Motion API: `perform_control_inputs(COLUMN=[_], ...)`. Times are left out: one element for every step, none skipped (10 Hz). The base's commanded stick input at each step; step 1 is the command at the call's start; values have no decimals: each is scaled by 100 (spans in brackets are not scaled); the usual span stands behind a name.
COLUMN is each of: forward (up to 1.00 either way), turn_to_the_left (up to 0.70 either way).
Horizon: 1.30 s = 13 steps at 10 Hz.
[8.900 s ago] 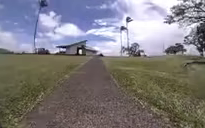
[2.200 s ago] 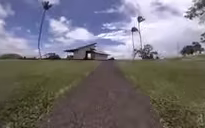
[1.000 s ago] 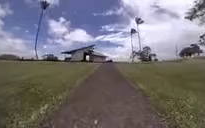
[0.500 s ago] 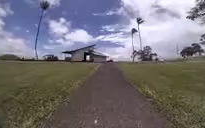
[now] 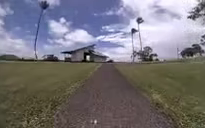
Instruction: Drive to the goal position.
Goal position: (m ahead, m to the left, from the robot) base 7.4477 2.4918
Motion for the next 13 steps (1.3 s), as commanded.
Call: perform_control_inputs(forward=[70, 70, 70, 70, 70, 70, 70, 70, 70, 70, 70, 70, 70], turn_to_the_left=[0, 0, 0, -11, -35, -35, -17, -4, 0, 0, 0, 0, -1])
